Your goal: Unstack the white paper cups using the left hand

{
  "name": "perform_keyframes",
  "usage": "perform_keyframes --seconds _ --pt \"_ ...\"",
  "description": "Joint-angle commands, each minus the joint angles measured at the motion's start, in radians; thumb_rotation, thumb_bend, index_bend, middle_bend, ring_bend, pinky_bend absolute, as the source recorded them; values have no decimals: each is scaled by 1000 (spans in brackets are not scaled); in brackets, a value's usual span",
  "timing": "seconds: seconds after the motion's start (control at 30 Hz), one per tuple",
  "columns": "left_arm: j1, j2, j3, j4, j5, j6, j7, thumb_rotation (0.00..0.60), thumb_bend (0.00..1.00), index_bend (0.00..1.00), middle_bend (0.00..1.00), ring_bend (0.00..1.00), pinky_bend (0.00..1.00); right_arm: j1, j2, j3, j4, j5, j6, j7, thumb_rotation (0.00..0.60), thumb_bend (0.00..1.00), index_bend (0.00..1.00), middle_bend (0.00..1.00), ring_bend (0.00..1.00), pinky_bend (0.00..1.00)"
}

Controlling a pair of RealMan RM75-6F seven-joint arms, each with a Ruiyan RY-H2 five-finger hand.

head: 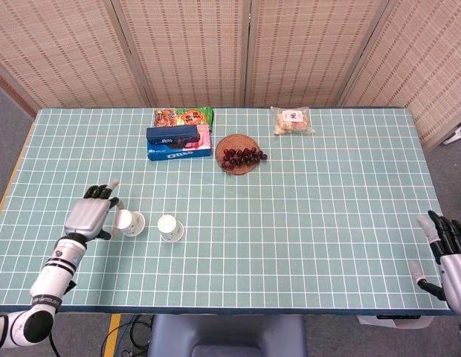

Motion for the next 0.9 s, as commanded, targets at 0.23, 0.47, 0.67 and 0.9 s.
perform_keyframes --seconds 0.23,0.47,0.67,0.9 --pt "29 -29 5 37 12 -7 -22 600 295 467 0 0 0 -1 2 -3 1 -7 2 4 600 339 35 0 0 0" --pt "47 -44 -1 78 31 -29 -59 600 295 467 0 0 0 -2 1 -7 0 -13 3 0 600 339 35 0 0 0" --pt "65 -59 0 112 59 -36 -82 600 295 467 0 0 0 -2 -1 -5 0 -7 2 -4 600 339 35 0 0 0" --pt "96 -81 3 160 99 -55 -135 600 295 456 0 0 0 3 -6 -6 0 -5 -10 -17 600 339 35 0 0 0"
